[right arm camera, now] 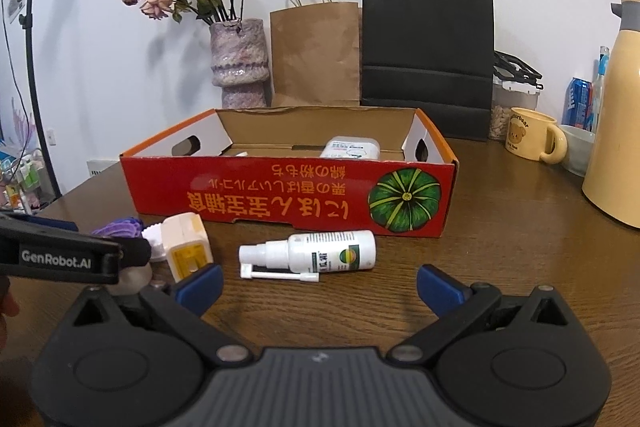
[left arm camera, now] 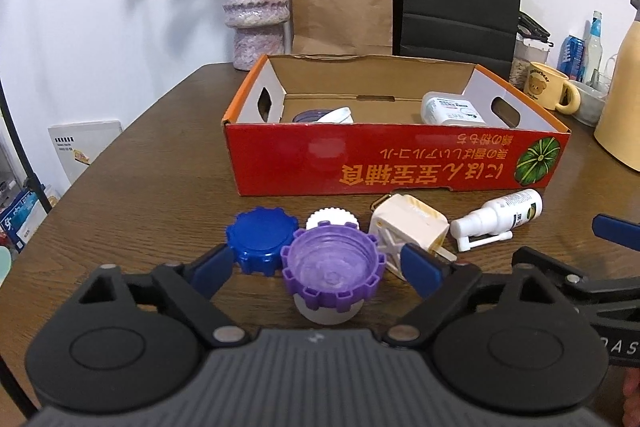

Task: Organize rigid objects
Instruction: 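Grasp the purple-rimmed lid with the left tool while the right tool approaches the cream box, then lift the purple lid with the left tool while the right tool grasps the cream-and-yellow box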

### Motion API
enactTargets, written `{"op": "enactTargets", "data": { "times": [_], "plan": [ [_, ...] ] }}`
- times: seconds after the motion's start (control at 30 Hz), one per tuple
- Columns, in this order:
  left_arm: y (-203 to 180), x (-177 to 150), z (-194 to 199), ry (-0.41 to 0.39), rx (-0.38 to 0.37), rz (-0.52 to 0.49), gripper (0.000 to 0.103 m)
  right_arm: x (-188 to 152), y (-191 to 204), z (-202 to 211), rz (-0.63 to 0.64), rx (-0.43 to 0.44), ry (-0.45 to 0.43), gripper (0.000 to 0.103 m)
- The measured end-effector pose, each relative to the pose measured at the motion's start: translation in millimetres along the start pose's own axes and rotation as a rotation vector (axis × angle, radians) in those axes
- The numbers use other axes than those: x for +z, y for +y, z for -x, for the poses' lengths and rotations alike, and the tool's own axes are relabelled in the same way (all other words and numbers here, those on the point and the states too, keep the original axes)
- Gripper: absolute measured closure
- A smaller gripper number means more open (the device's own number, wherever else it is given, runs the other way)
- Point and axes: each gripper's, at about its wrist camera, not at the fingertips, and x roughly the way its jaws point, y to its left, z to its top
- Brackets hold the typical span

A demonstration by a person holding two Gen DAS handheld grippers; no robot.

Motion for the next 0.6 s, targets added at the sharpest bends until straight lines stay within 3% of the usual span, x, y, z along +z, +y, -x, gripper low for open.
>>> {"op": "enactTargets", "data": {
  "times": [0.3,0.6],
  "plan": [
    [-3.5,-2.9,3.6,-0.011,-0.037,-0.007,0.047,-0.6,-0.9,-0.5,-0.004,-0.001,0.001,0.000],
    [-1.7,-3.5,9.2,-0.036,-0.056,0.003,0.047,-0.7,-1.0,-0.3,-0.003,-0.001,0.001,0.000]
  ]
}}
